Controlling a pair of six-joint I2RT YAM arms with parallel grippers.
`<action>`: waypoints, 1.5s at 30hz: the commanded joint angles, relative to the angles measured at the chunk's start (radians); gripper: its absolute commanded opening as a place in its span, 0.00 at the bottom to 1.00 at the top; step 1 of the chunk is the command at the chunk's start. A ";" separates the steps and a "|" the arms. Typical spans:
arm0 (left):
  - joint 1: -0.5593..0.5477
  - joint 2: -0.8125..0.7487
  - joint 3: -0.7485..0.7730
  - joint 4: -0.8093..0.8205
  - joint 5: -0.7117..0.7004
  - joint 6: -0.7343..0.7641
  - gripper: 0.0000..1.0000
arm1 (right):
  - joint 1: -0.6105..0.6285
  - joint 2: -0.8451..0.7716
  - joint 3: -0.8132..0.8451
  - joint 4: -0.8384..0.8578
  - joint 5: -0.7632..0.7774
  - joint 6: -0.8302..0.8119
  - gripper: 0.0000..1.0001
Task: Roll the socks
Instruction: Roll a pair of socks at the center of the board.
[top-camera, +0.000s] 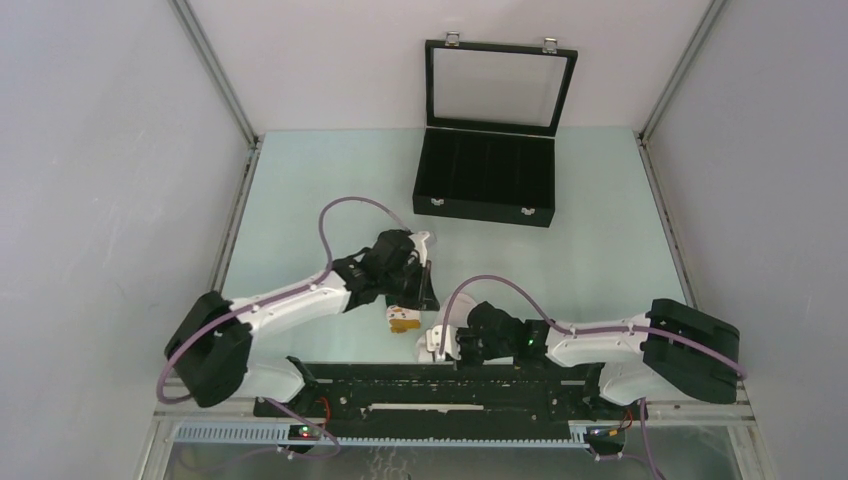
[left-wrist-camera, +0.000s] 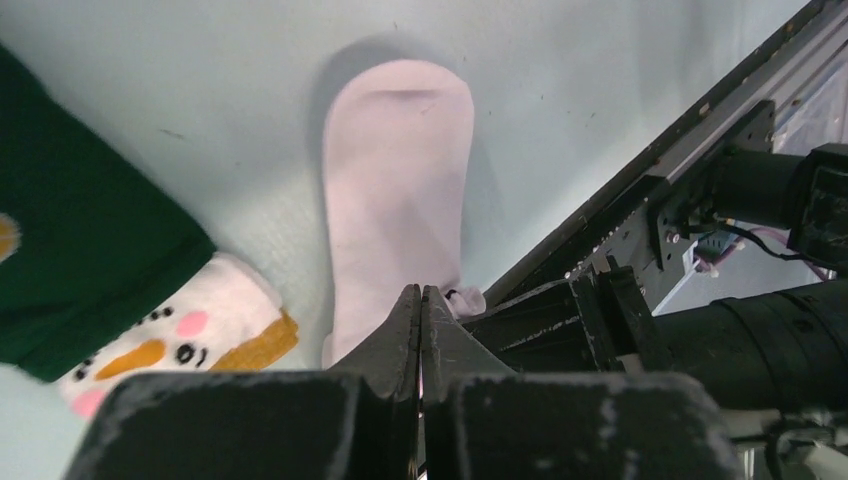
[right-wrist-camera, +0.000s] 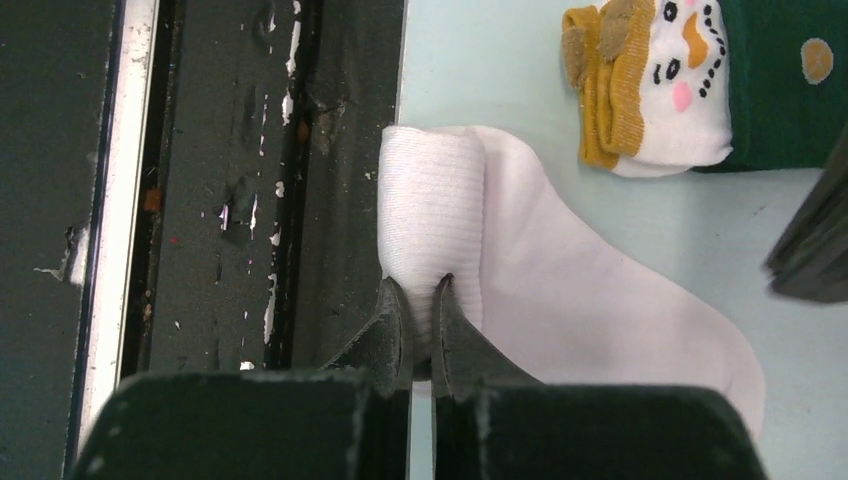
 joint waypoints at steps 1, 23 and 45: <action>-0.038 0.095 0.088 0.061 0.044 -0.009 0.00 | -0.012 0.015 -0.021 -0.039 -0.077 -0.037 0.00; -0.057 0.332 0.072 0.105 -0.082 -0.017 0.00 | -0.052 -0.065 -0.040 -0.014 -0.048 0.272 0.00; -0.056 0.328 0.073 0.113 -0.092 -0.021 0.00 | -0.289 0.014 -0.033 -0.032 -0.318 0.577 0.00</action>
